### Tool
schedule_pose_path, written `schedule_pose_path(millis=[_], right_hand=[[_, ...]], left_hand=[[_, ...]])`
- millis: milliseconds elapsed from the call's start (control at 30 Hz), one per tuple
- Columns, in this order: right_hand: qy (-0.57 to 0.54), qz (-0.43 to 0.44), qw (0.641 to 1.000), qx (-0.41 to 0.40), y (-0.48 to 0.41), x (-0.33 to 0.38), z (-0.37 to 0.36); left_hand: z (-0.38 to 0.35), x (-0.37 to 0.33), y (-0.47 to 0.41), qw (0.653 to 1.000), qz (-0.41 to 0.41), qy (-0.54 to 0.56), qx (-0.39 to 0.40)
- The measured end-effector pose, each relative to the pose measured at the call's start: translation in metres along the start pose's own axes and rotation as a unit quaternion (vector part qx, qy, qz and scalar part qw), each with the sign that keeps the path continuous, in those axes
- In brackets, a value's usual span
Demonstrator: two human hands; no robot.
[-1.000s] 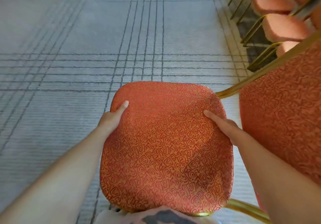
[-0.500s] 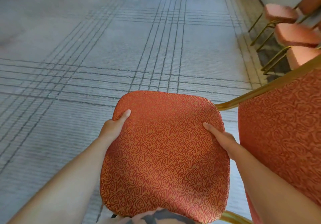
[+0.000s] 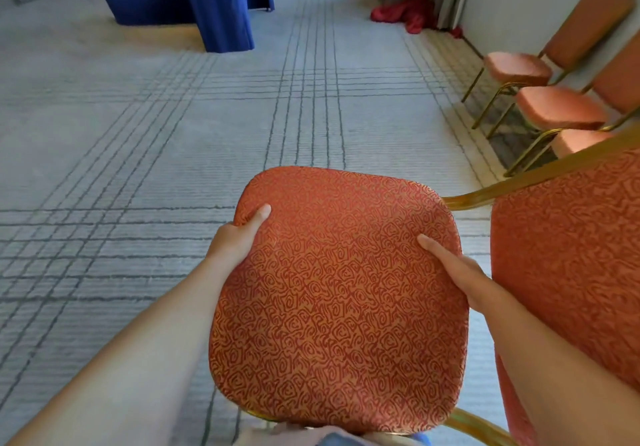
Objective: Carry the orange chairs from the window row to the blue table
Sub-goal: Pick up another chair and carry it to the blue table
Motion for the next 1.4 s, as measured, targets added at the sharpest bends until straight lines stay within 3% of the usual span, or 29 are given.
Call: schedule_pose_path(millis=[267, 567, 833, 1033, 1400], right_hand=[[-0.028, 0.003, 0.999, -0.028, -0.126, 0.089, -0.021], [0.006, 0.012, 1.0, -0.015, -0.293, 0.242, -0.042], [0.022, -0.001, 1.0, 0.005, -0.409, 0.318, -0.097], [0.016, 0.001, 1.0, -0.001, -0.533, 0.396, -0.159], [0.005, 0.028, 1.0, 0.011, -0.711, 0.594, -0.256]], left_hand=[[-0.028, -0.1, -0.139, 0.999, -0.014, 0.016, 0.028], [-0.051, -0.229, -0.291, 0.998, -0.005, 0.048, 0.029], [-0.055, -0.291, -0.409, 0.998, 0.03, 0.053, 0.022], [-0.054, -0.355, -0.558, 0.998, 0.028, 0.059, 0.017], [-0.014, -0.525, -0.802, 0.999, 0.004, 0.043, 0.012]])
Point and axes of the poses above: each hand's wrist, its own y-axis away from the middle knuckle, its own z-axis out of the back of the hand, x = y × z, the point moved 4 cm from there along -y, towards the middle knuckle, and after that the axes turned 13 degrees about -y, right-handed, at the moved point
